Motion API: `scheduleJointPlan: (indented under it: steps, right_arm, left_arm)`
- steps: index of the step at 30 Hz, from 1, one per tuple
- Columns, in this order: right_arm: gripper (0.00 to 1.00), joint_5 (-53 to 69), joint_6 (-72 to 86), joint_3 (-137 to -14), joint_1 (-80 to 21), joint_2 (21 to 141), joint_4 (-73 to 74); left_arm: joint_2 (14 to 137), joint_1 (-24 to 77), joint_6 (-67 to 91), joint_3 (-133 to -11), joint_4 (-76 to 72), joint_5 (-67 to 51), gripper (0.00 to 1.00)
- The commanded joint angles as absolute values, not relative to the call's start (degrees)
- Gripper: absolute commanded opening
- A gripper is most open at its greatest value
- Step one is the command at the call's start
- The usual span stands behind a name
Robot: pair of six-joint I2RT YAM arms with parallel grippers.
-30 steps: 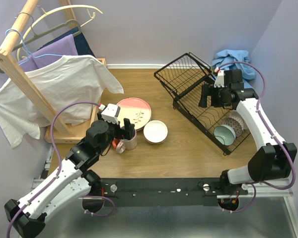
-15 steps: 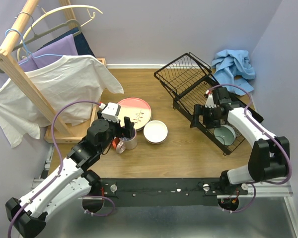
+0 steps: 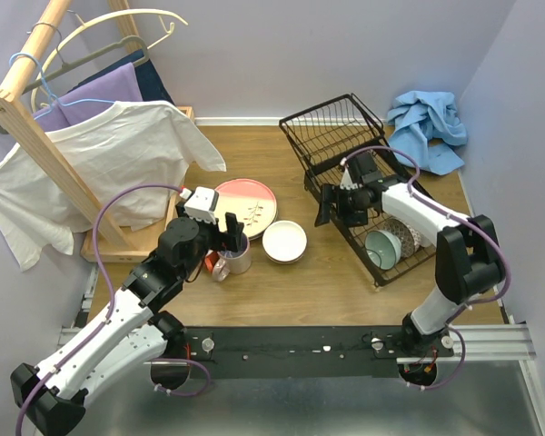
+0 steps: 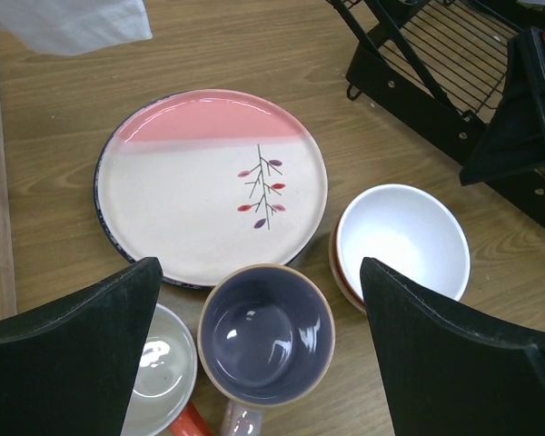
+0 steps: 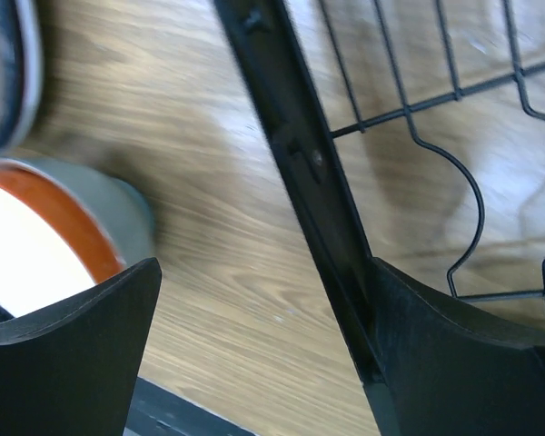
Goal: Unload the mixed dishes from the dish rack
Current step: Move the dish rack to the center of the board, then pick up the bowl from the dish rack.
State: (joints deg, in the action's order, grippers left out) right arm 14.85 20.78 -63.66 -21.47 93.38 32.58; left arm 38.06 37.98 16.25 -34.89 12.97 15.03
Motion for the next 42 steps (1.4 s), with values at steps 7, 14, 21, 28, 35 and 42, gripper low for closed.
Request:
scheduleJointPlan:
  steps: [7,14,21,28,35,42]
  right_arm:
    - [1.0,11.6,18.5,-81.2,-23.6,97.0,38.0]
    - [1.0,-8.1,9.5,-90.6,-21.3,92.8,48.2]
    - [1.0,-2.7,2.0,-88.0,-5.4,87.4,51.9]
    - [1.0,-0.3,0.4,-80.8,9.5,81.6,52.6]
    - [1.0,4.0,-6.1,-75.6,15.2,81.9,52.6]
    - [1.0,16.0,-12.1,-78.9,16.0,87.5,54.8]
  left_arm:
    - [37.7,37.2,15.6,-35.2,12.9,17.8,0.99]
    - [37.3,36.9,15.3,-35.4,13.3,18.1,0.99]
    - [36.0,36.7,15.3,-35.4,13.7,18.1,0.99]
    - [34.9,36.6,15.6,-35.3,14.1,17.6,0.99]
    - [34.3,36.7,16.1,-35.1,13.9,15.7,0.99]
    - [32.9,36.9,16.3,-34.5,13.0,13.4,0.99]
